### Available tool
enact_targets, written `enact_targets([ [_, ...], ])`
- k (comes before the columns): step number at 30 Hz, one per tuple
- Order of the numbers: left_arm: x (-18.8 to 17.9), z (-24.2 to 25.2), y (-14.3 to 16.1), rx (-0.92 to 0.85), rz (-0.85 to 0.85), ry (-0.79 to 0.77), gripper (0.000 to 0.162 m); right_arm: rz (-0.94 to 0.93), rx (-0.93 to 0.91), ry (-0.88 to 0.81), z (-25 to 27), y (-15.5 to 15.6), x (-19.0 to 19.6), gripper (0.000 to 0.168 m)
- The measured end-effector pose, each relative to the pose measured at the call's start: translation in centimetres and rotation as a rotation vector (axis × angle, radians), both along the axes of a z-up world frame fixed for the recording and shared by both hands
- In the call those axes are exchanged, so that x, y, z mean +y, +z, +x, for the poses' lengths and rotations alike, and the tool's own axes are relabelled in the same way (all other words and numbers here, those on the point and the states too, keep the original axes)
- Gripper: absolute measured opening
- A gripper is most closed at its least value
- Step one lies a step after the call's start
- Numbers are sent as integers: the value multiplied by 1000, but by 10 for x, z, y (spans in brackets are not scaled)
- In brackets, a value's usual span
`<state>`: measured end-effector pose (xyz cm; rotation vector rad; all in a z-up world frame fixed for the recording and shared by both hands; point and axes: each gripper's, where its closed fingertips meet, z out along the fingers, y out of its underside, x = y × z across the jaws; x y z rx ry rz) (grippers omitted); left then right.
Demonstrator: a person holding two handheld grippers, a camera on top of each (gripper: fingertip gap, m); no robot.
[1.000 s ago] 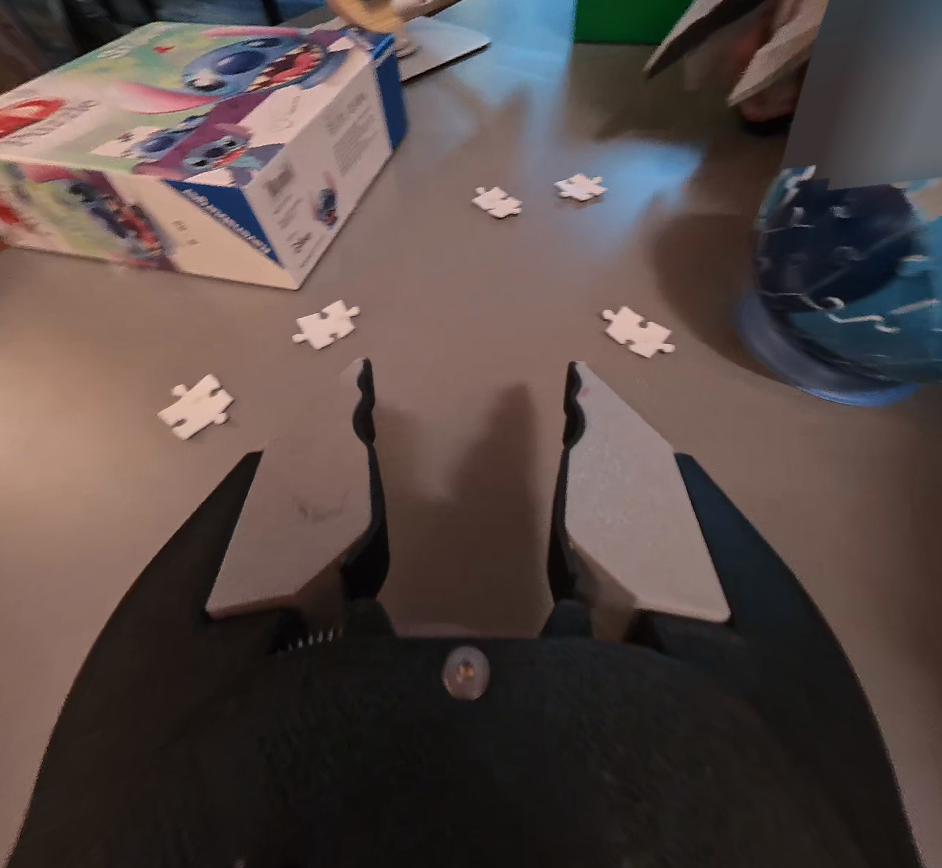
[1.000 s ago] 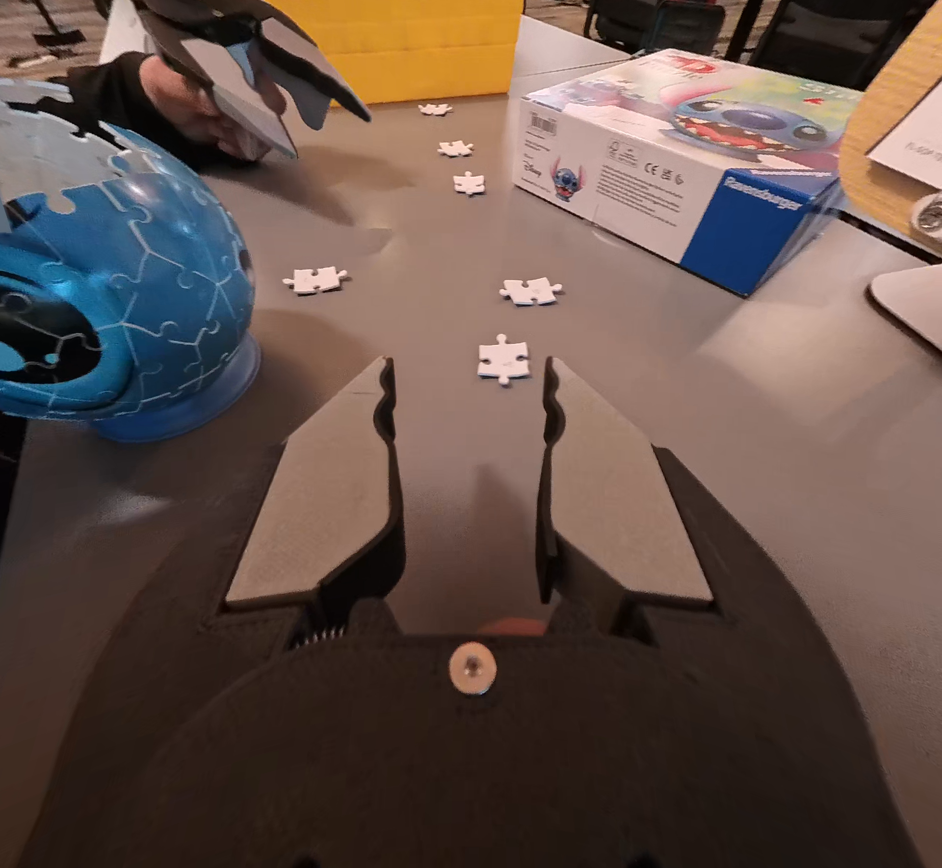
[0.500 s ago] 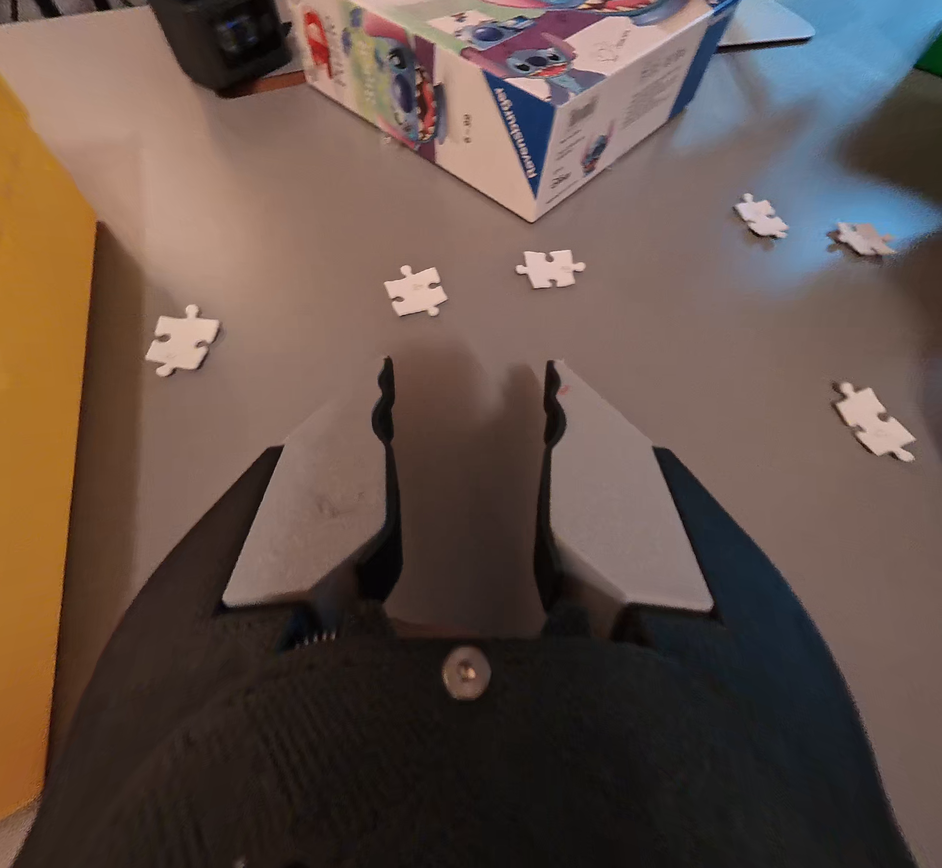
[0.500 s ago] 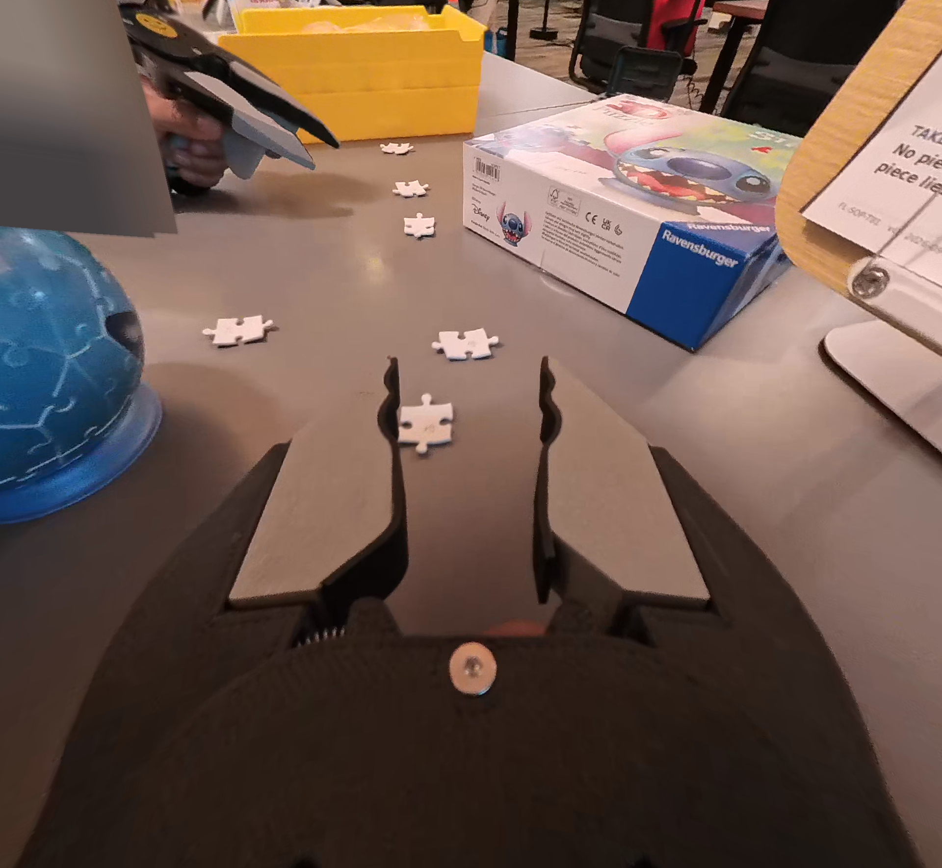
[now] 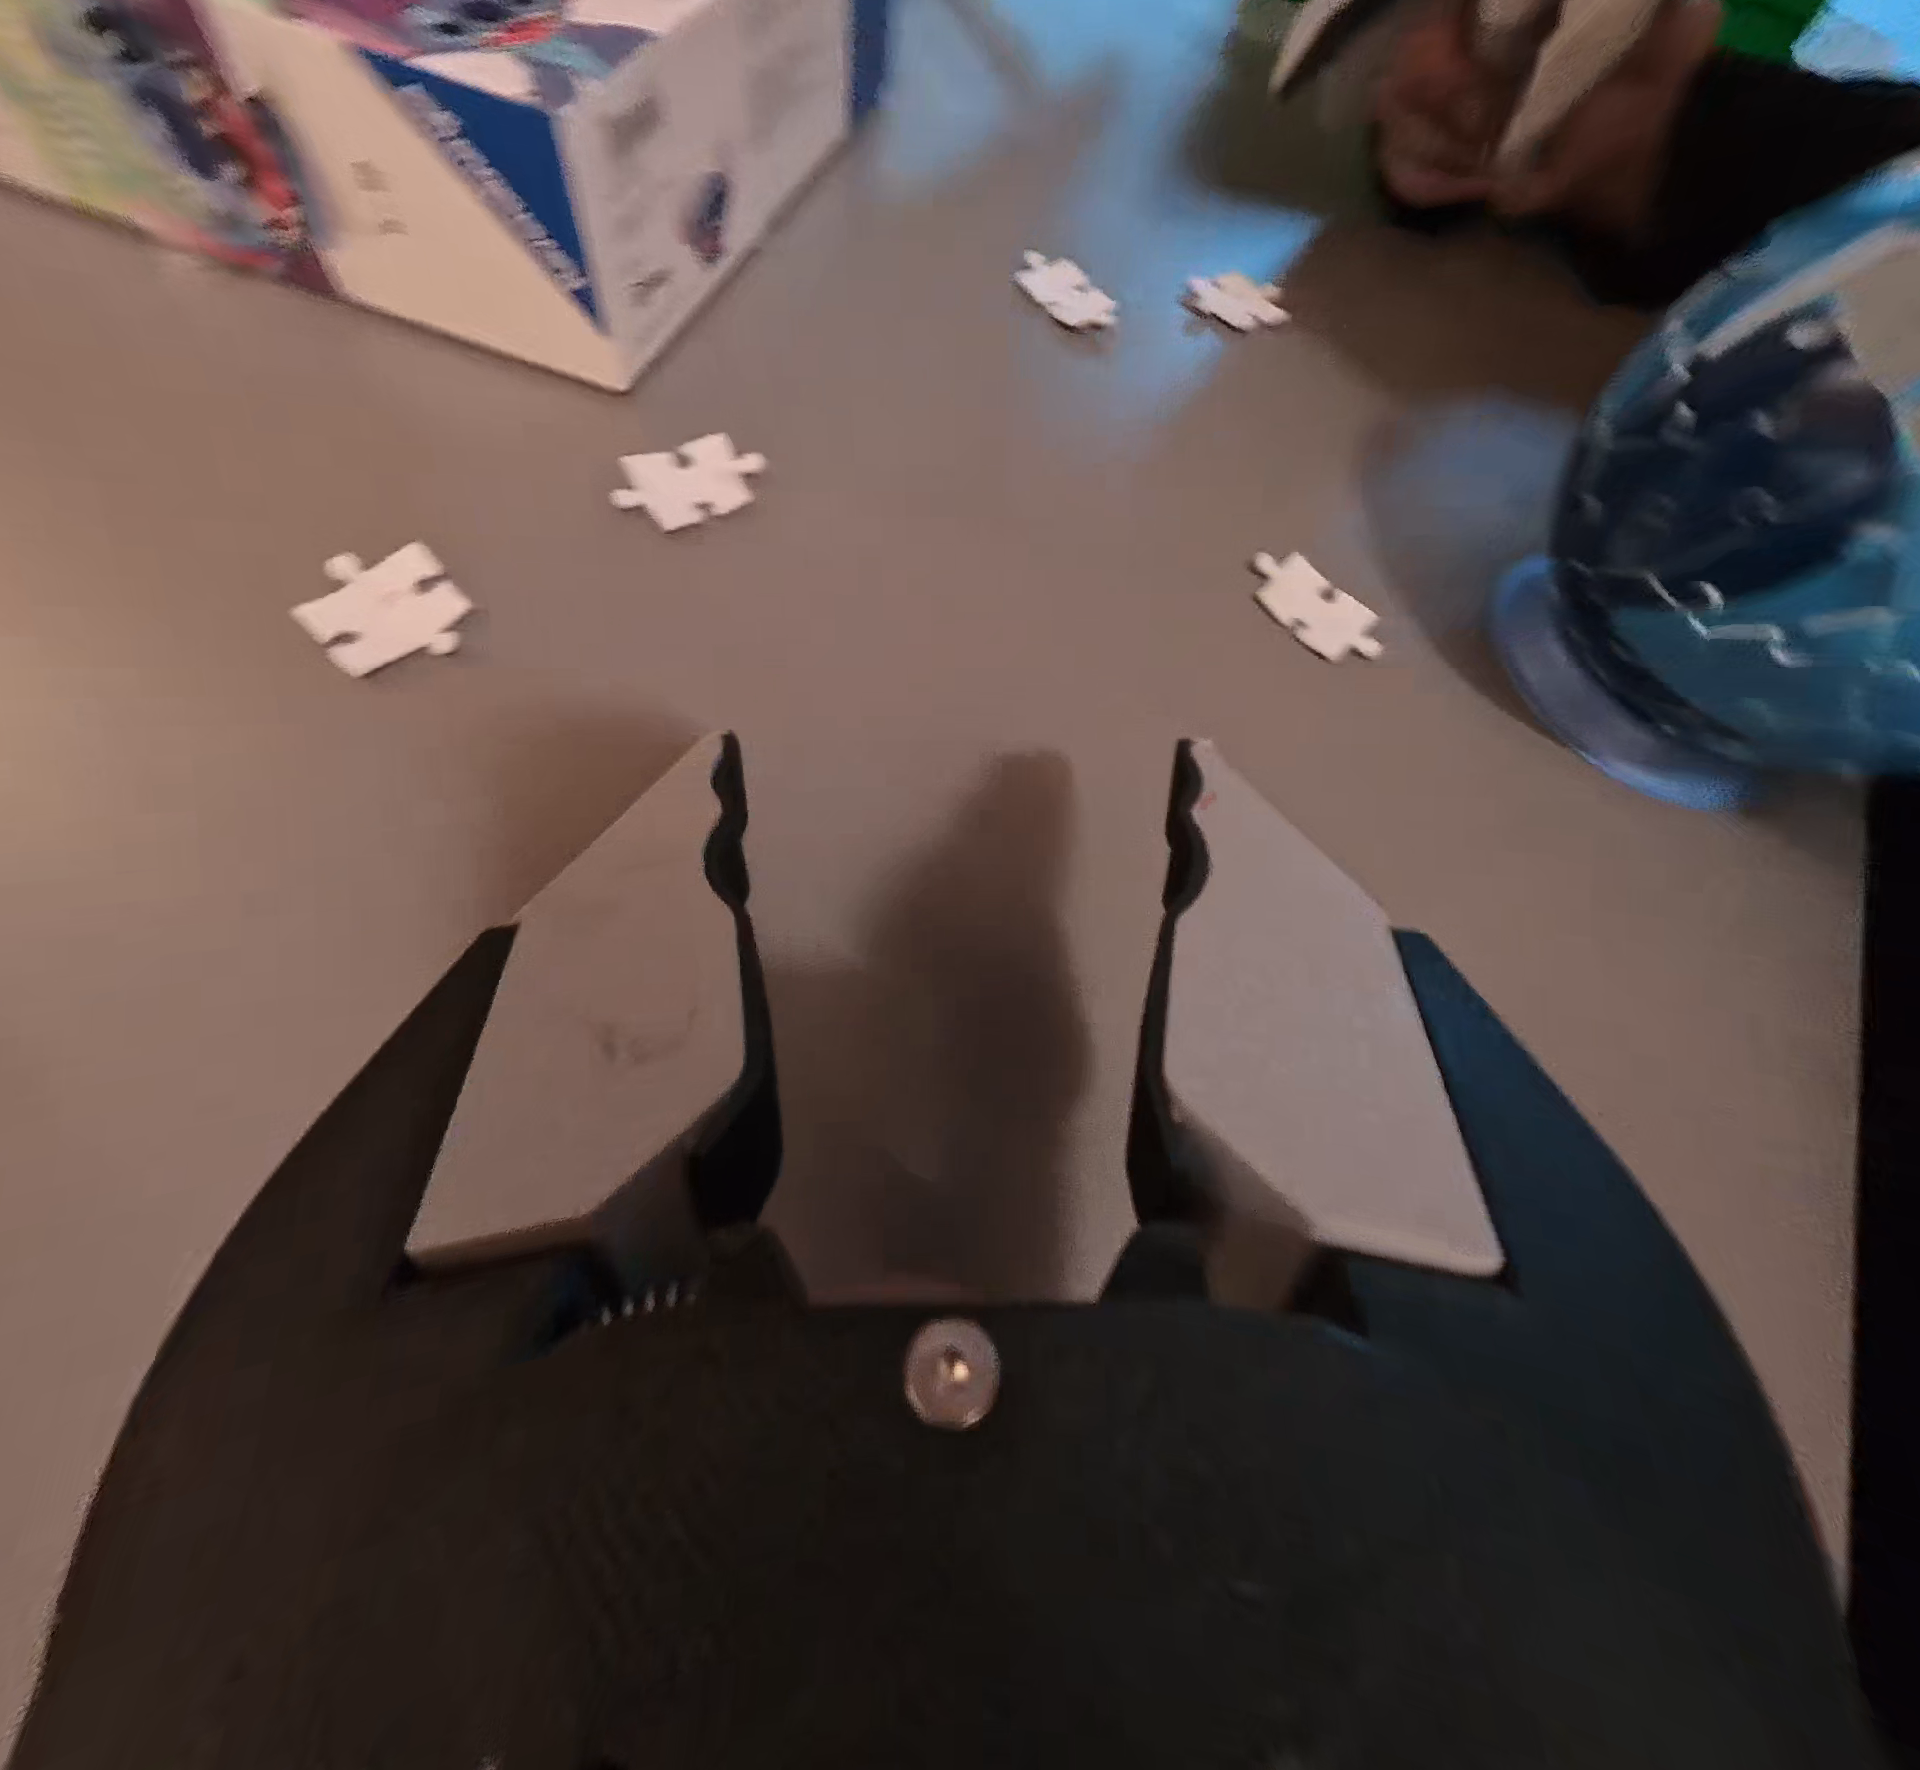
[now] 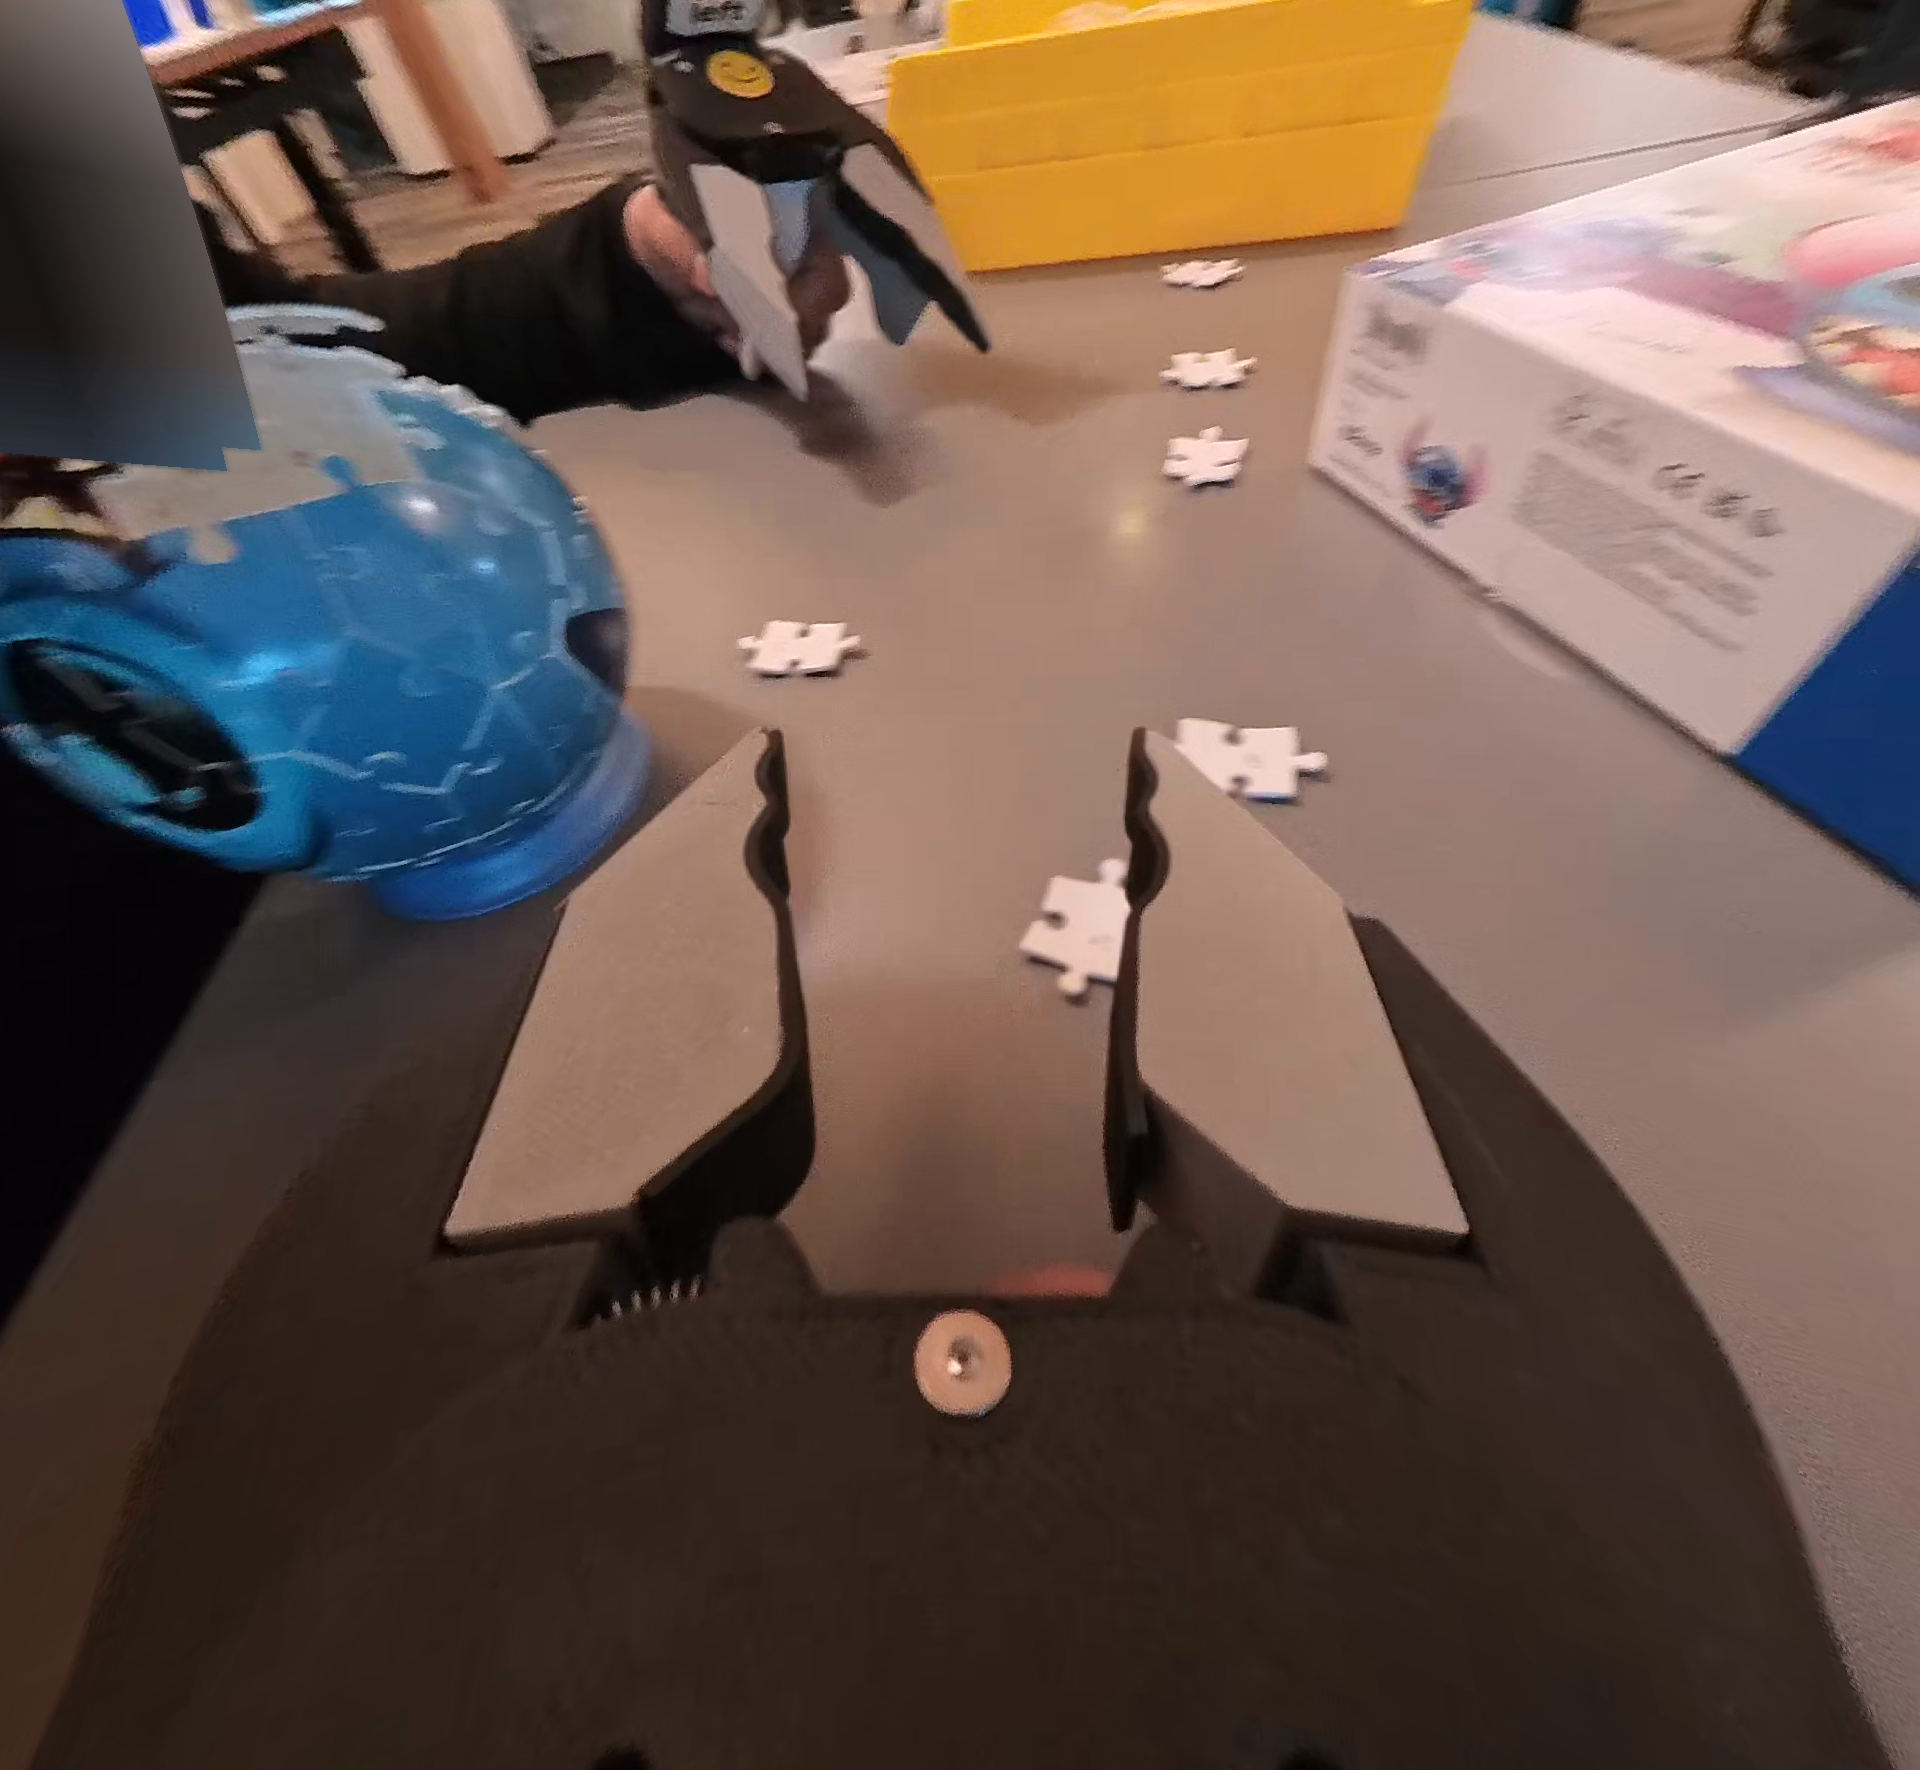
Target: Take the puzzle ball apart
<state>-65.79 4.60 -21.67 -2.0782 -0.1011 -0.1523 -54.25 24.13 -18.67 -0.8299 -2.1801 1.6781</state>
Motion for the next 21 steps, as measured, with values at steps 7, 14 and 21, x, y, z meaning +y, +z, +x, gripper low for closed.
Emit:
enact_targets([
  [7, 0, 31, -12, 179, -74, -95, 79, -20, -35, 3, 6, -1, -2, 62],
  [14, -8, 66, -6, 162, -24, -178, 78, 28, -33, -4, 12, -6, -6, 63],
  [21, -16, 88, 5, 135, 43, -177, 80, 50, -56, 57, 19, -11, -12, 64],
])
